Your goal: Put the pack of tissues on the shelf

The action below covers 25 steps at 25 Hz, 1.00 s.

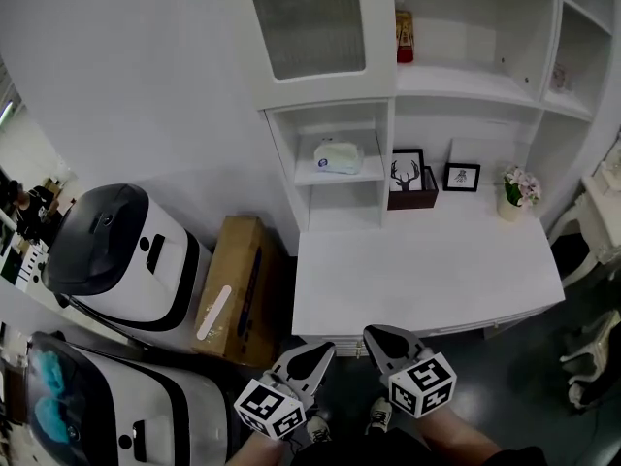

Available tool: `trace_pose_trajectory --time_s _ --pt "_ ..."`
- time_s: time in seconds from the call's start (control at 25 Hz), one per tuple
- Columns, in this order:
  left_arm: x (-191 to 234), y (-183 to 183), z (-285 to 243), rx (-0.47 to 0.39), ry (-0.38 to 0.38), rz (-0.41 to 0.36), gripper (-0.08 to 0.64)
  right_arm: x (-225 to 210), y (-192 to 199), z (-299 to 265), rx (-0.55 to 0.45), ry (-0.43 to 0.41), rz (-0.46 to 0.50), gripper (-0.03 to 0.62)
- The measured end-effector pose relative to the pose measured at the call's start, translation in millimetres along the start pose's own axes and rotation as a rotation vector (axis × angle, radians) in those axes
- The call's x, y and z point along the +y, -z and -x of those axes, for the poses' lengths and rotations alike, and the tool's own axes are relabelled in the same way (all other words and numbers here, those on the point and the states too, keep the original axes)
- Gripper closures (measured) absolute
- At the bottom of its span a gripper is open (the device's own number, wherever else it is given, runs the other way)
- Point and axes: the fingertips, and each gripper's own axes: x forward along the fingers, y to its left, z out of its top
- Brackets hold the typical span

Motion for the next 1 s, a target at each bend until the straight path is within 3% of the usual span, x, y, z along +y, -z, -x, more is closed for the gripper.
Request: trace_pose_trajectory --time_s 0.56,1.0 --pt "18.1 -2.4 36.4 -0.004 0.137 0.012 0.555 40.0 6.6 -1.8 -0.016 0.142 -0.005 0.588" --pt "44.5 9.0 72.0 0.013 0.165 0.031 0.555 76.1 25.0 -23.7 -0.003 0.172 -0.028 0.588"
